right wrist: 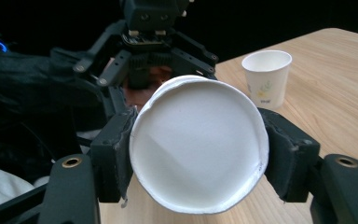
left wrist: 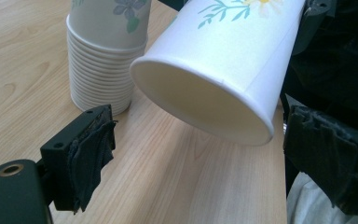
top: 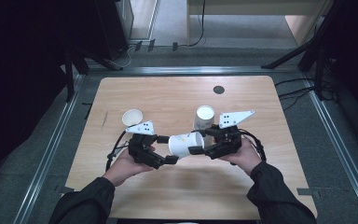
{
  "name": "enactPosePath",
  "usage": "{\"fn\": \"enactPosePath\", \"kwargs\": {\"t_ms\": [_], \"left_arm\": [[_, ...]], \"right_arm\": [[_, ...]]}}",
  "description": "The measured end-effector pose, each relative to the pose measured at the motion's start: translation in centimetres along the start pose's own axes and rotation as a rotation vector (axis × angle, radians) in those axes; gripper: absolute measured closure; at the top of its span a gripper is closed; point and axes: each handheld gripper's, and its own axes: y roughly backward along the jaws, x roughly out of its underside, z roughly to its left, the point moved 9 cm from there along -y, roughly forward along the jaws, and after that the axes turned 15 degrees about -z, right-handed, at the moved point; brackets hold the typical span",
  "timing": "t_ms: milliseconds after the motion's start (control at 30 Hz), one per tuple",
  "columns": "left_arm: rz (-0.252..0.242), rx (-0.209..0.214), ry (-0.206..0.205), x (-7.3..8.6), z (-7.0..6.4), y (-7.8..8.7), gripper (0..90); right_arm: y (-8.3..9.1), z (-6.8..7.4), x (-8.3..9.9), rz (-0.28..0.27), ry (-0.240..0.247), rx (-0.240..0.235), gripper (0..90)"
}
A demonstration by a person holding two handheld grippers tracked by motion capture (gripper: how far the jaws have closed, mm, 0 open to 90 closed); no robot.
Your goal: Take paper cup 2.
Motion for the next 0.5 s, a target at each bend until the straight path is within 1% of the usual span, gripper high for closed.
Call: {"fn": "enactPosePath", "kwargs": {"t_ms": [67,100,233,267,367,400,433,467,500], "left_arm": [[-0.009,0.012,0.006,-0.12,-0.01,-0.03,9.1],[-0.012,0.011,0.003,-0.17,0.01,-0.05,9.0],[-0.009,0.021,0.003,-0.2,0.06,-0.16,8.0],[-0.007,0.022,-0.001,-0.2,0.08,-0.22,8.0],[-0.008,0.042,-0.023,-0.17,-0.02,-0.27,8.0],[-0.006,0.04,-0.032,-0.14,0.01,-0.31,8.0],[-0.006,0.04,-0.032,-0.14,0.01,-0.31,8.0],[-0.001,0.05,-0.038,-0.05,0.0,-0.41,8.0],[0.003,0.048,-0.04,0.01,0.02,-0.47,8.0]], "right_arm": [[-0.05,0.05,-0.05,-0.006,0.003,-0.006,34.7],[-0.09,0.1,-0.05,-0.007,-0.001,-0.009,34.6],[-0.2,0.19,0.11,-0.001,-0.002,-0.019,34.7],[-0.24,0.25,0.16,0.001,-0.006,-0.024,34.7],[-0.42,0.4,0.34,0.009,-0.008,-0.034,34.7],[-0.48,0.43,0.37,0.009,-0.008,-0.036,34.7],[-0.51,0.47,0.41,0.012,-0.009,-0.04,34.7],[-0.54,0.49,0.44,0.015,-0.011,-0.04,34.7],[-0.59,0.49,0.44,0.013,-0.008,-0.042,34.7]]}}
